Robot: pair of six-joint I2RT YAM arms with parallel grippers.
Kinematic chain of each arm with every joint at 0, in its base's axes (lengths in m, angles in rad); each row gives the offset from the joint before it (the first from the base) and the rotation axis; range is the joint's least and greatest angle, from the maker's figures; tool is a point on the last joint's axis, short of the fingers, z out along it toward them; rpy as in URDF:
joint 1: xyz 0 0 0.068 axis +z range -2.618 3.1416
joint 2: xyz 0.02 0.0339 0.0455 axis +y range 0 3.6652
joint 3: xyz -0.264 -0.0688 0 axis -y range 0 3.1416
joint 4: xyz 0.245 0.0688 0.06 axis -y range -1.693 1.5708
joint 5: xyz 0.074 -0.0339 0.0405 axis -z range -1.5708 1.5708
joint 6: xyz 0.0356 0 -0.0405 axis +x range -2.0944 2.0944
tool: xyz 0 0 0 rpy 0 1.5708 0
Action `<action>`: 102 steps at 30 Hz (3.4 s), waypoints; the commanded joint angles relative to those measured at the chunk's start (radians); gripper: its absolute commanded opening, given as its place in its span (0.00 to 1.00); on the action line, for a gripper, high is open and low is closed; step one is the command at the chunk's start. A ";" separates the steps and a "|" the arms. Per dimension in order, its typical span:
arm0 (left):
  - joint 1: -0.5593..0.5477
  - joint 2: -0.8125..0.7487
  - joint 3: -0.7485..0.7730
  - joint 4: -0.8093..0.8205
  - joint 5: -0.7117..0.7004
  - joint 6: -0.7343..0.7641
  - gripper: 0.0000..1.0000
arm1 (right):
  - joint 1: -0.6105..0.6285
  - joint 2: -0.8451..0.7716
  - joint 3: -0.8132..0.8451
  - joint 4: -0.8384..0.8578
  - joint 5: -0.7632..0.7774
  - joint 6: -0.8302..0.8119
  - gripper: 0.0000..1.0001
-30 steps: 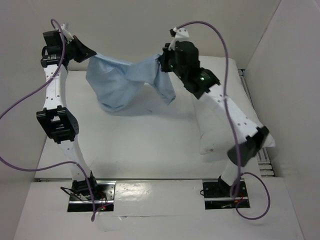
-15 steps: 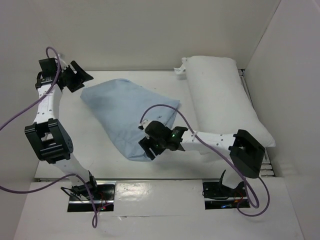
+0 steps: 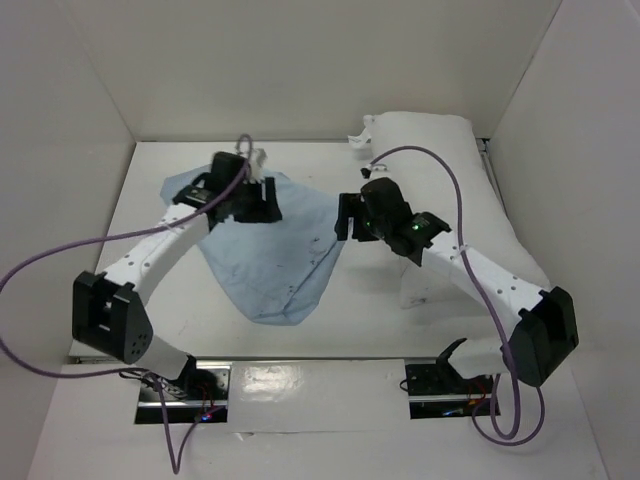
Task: Put the pillow into the pillowcase
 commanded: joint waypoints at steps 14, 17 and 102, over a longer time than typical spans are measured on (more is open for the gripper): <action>-0.458 0.453 0.134 -0.025 -0.324 -0.043 0.66 | -0.277 -0.133 0.004 -0.086 -0.008 0.070 0.81; -0.458 0.464 0.134 -0.025 -0.382 -0.043 0.60 | -0.297 -0.133 0.004 -0.086 -0.017 0.070 0.81; -0.066 -0.018 0.097 -0.251 -0.150 -0.051 0.00 | -0.193 0.074 -0.007 -0.150 0.671 0.043 0.82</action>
